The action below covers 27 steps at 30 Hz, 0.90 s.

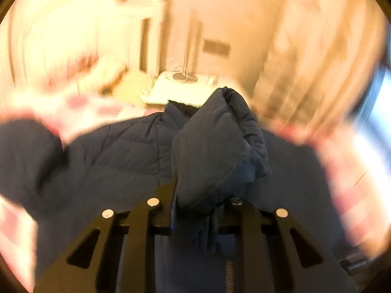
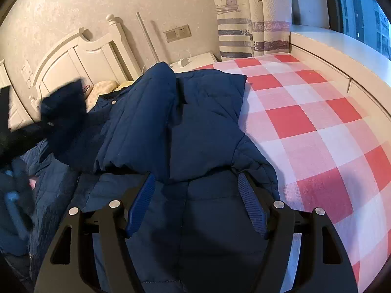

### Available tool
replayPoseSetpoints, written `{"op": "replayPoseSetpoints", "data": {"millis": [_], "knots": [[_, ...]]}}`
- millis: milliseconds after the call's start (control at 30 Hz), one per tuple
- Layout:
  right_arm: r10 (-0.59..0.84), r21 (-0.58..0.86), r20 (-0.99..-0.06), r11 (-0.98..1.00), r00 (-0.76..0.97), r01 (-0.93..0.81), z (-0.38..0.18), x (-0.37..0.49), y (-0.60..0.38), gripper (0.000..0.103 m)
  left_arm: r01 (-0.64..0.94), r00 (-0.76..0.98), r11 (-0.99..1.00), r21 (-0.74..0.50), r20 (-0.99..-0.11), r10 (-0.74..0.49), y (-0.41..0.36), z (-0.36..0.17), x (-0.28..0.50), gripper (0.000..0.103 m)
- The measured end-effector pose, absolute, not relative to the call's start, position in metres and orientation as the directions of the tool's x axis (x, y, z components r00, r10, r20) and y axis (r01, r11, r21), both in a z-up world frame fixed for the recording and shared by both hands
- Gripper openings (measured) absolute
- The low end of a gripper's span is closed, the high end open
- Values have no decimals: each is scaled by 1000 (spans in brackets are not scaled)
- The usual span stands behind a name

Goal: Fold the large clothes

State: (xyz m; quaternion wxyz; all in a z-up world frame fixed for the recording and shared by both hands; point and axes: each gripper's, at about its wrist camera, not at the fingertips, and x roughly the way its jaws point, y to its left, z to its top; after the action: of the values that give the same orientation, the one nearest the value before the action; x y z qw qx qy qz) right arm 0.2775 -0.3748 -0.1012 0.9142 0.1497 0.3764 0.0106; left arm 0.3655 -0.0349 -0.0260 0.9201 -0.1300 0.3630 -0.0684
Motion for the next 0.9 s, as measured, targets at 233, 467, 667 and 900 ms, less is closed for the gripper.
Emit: {"op": "replayPoseSetpoints", "data": {"millis": [233,467,667,900], "knots": [[139,287,-682,954,718,88,-101,277,-375,70,-87,664,807,-584,-638,-390,81,-62,369,24],[136,284,-687,954,714,92,-102,279,-375,70,-380,748,827,-414,-664,11,113,-68,316,56],[126,268,-696,959,707,93,-103,281,-372,71,-282,840,936,-211,-526,134,65,-12,301,77],[119,260,-699,961,705,96,-103,281,-372,71,-75,685,997,22,-726,67,2,-65,378,93]]}}
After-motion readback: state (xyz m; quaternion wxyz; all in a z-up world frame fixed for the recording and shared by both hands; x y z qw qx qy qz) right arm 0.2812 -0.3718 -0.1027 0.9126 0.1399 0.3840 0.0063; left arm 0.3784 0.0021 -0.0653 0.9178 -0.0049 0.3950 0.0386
